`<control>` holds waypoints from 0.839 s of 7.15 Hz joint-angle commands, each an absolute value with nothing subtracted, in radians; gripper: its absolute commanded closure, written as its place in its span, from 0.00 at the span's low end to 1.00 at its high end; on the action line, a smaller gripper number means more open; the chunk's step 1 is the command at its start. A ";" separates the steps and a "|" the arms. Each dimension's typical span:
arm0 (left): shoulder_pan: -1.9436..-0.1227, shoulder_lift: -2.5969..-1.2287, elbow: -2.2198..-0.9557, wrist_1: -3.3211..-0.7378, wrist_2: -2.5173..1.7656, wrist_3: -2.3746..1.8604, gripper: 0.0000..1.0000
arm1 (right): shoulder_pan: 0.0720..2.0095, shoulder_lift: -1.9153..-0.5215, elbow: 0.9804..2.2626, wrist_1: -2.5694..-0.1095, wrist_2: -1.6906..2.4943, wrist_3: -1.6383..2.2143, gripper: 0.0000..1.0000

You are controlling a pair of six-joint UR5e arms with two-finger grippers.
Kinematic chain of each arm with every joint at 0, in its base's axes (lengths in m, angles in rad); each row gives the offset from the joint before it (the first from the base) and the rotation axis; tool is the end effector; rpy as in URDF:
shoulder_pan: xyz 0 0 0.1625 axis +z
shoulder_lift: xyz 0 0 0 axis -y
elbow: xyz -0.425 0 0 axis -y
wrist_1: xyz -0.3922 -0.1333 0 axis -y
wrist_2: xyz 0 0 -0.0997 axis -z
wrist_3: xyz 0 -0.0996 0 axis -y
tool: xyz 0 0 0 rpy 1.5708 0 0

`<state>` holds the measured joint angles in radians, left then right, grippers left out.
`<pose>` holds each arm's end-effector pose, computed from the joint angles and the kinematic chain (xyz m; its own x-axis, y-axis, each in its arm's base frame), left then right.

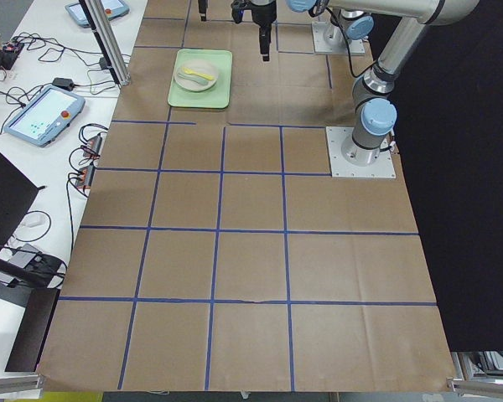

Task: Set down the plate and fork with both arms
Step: 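Move the right gripper over the yellow fork on the plate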

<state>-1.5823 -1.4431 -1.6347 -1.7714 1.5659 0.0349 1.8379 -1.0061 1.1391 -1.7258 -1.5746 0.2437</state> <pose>-0.1386 -0.4209 0.4968 -0.9989 0.0454 0.0096 0.0463 0.9896 0.1361 0.3177 -0.6575 0.3721 -0.9997 -0.0234 -0.0016 -0.0233 0.9995 -0.0223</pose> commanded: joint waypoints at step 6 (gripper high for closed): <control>-1.578 -1.442 -1.632 -1.769 1.566 0.023 0.00 | 1.829 -0.838 1.147 -1.871 -1.586 0.277 0.17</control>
<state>-1.5784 -1.4420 -1.6326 -1.7691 1.5660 0.0244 1.8293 -0.8684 1.1474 -1.8264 -1.5848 0.2619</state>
